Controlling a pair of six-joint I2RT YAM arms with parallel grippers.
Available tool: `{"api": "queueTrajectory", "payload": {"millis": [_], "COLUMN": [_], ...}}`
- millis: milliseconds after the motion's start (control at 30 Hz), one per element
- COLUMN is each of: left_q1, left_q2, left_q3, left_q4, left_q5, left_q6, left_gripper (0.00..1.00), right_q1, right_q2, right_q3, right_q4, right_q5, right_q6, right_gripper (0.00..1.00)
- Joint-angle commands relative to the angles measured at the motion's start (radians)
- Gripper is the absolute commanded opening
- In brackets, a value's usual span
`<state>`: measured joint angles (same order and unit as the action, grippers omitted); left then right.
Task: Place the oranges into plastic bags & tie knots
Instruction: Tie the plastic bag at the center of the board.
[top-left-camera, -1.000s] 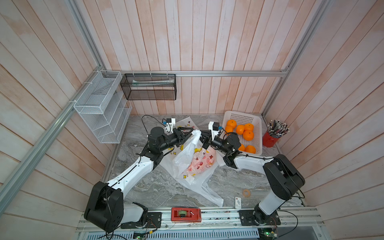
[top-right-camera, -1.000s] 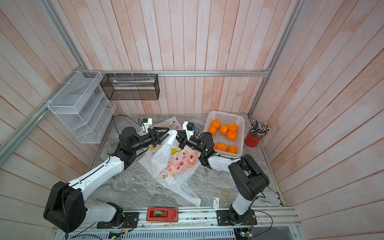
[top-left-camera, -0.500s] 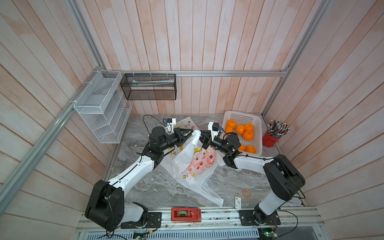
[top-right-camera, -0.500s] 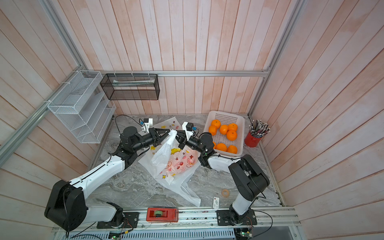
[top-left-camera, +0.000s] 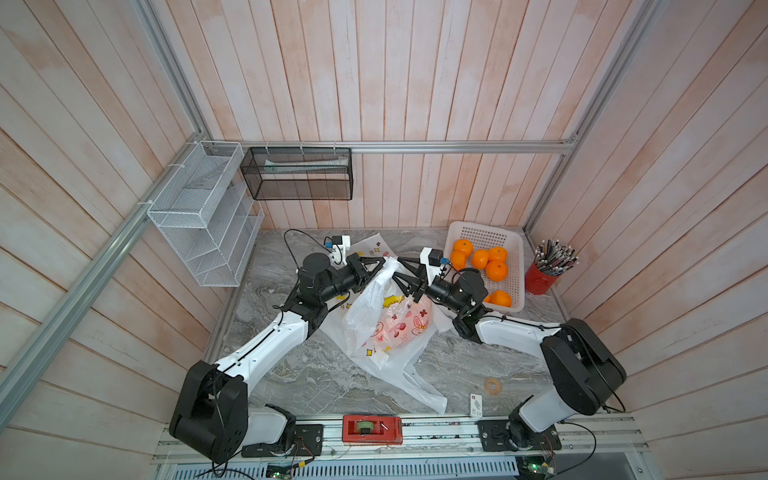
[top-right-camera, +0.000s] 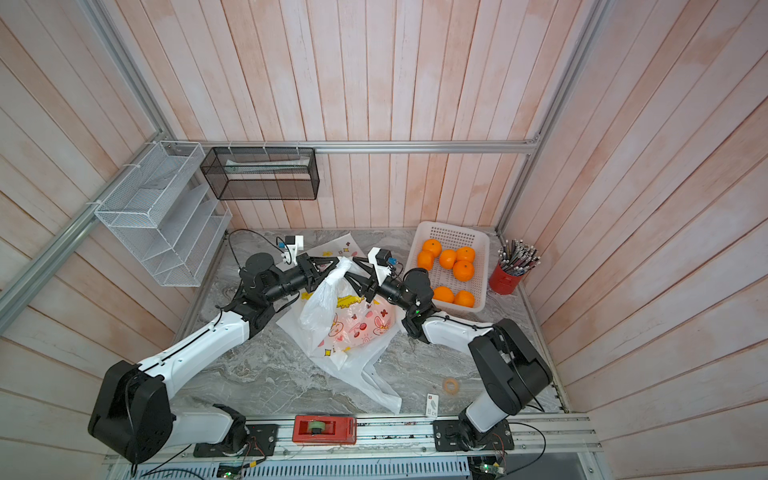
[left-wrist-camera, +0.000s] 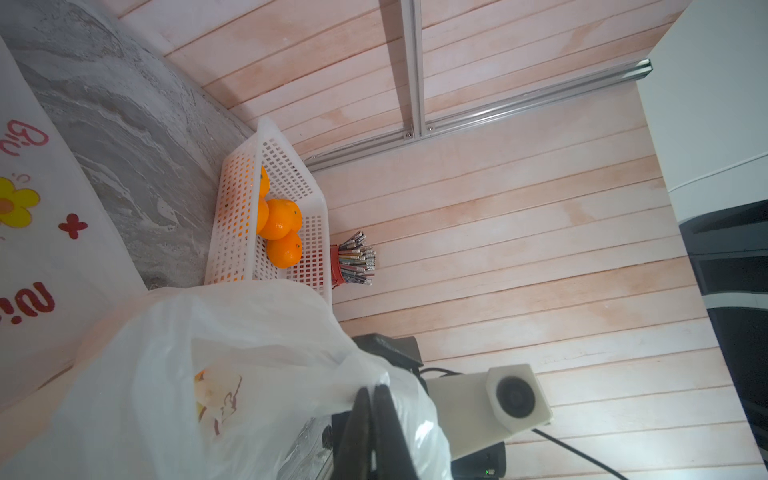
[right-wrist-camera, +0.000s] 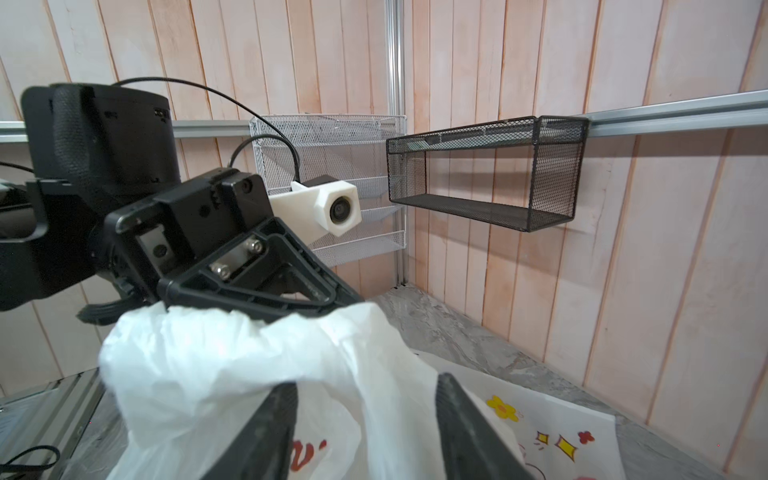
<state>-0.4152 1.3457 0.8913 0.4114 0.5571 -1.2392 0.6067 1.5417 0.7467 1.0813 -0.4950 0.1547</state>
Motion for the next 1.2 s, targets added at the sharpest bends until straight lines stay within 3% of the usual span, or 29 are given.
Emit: {"api": "queueTrajectory", "payload": {"millis": [0,100,333,600,1167], "left_q1": [-0.003,-0.002,-0.003,-0.005,-0.005], "left_q2": [-0.029,-0.028,-0.027,-0.035,-0.036], "left_q3": [-0.008,-0.009,-0.021,-0.035,-0.032], "left_q4": [0.0,-0.001,-0.002,-0.003,-0.015], "left_q5": [-0.043,-0.051,-0.073,-0.092,-0.101], "left_q6": [0.032,0.028,0.008,0.002,0.009], "left_gripper": [0.0,0.0,0.0,0.0,0.0], "right_q1": [-0.024,-0.021,0.106,0.29,0.343], "right_q2": [-0.092,-0.207,-0.366,-0.26,-0.099], "right_q3": [-0.055,-0.102,-0.174,-0.153,-0.069], "right_q4": [-0.1,-0.2,-0.227,-0.027,0.059], "right_q5": [0.047,0.073,0.285,0.532,0.644], "right_q6": [-0.05,-0.113,-0.213,-0.306,-0.33], "right_gripper": [0.68,0.77,0.79,0.75,0.57]}}
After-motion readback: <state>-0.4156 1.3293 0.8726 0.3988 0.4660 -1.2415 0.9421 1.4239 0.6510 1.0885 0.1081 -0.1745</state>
